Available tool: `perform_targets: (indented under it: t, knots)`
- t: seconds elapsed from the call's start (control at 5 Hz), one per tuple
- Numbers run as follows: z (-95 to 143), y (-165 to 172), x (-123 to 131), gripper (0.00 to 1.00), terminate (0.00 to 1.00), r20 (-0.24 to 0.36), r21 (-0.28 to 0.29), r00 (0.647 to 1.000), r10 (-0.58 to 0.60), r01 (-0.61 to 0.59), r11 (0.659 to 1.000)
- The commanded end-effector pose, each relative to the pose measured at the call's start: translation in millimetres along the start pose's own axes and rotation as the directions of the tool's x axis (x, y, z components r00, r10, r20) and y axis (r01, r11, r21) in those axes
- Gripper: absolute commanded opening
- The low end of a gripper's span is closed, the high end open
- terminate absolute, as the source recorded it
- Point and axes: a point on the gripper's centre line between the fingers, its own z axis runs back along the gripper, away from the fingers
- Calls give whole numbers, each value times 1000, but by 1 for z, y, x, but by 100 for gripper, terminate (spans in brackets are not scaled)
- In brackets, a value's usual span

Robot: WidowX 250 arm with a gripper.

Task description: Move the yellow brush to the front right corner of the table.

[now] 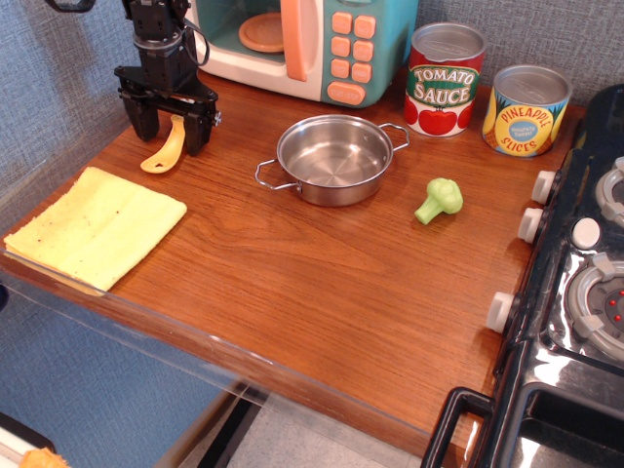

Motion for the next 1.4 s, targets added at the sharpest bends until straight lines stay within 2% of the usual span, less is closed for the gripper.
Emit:
perform_targets:
  t: [0.0,0.2,0.4,0.6,0.8,1.0,1.2]
  knots:
    - [6,8,-4,0,0,-6,36,1000,9,-8,999]
    - [13,5,-7,0,0,-8,48,1000,1,0,999]
    - [41,-3,-6,0,0,42,57,999,-3,0,998]
    - [90,-25,-10,0,0,132,88,990,-45,34,996]
    - [129,-69,-32,0,0,192,93,973,-124,108,990]
    - [135,-112,-56,0,0,212,33,962,-171,168,985]
    - [117,-161,-88,0,0,171,7,964,-202,204,979]
